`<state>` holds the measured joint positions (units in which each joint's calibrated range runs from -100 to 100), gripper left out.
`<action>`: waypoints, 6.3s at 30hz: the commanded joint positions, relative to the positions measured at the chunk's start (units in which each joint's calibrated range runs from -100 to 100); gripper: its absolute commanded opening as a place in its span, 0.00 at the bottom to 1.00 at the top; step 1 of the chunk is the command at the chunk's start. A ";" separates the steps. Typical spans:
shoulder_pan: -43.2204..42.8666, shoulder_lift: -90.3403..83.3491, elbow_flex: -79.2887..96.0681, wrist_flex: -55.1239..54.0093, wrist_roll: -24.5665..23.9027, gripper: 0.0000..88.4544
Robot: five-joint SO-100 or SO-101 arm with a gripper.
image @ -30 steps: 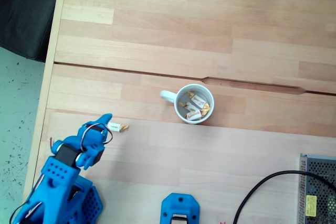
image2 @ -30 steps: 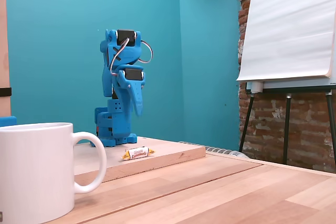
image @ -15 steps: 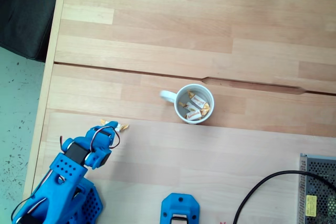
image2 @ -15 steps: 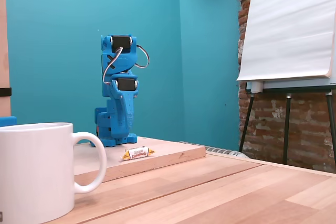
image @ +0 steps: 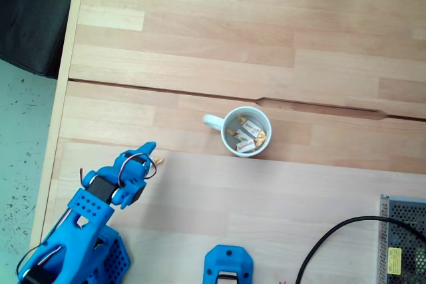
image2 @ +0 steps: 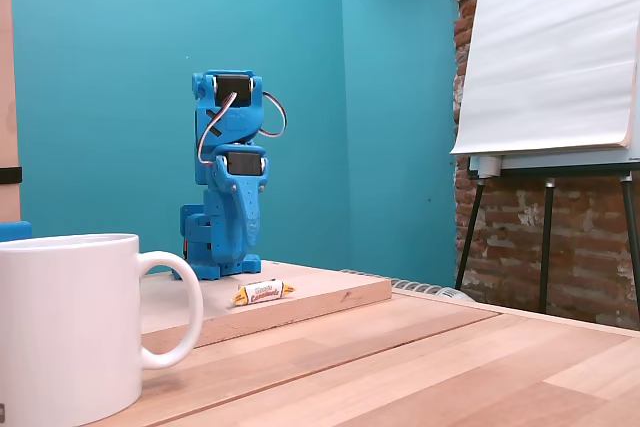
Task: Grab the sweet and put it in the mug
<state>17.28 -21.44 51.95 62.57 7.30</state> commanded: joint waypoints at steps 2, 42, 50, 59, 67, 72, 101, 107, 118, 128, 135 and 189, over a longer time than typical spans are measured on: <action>-0.22 2.16 -0.75 -1.44 0.05 0.32; -6.10 13.69 -1.01 -1.85 -0.29 0.33; -2.39 14.21 -1.01 -3.06 -0.20 0.32; -2.47 14.29 0.24 -7.41 -0.29 0.32; -2.47 14.38 0.32 -7.33 -0.20 0.32; -2.47 14.46 0.41 -7.33 -0.20 0.30; -2.54 15.76 -1.91 -8.22 0.10 0.00; -2.54 15.67 -9.67 -8.22 -0.20 0.00; -1.74 13.43 -27.95 -7.25 0.05 0.00; 3.71 5.34 -29.83 -7.25 0.05 0.00; 10.90 4.57 -30.72 -8.06 0.10 0.00; 20.63 36.41 -64.53 -8.22 -0.49 0.00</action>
<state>38.11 15.71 -8.47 55.09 6.96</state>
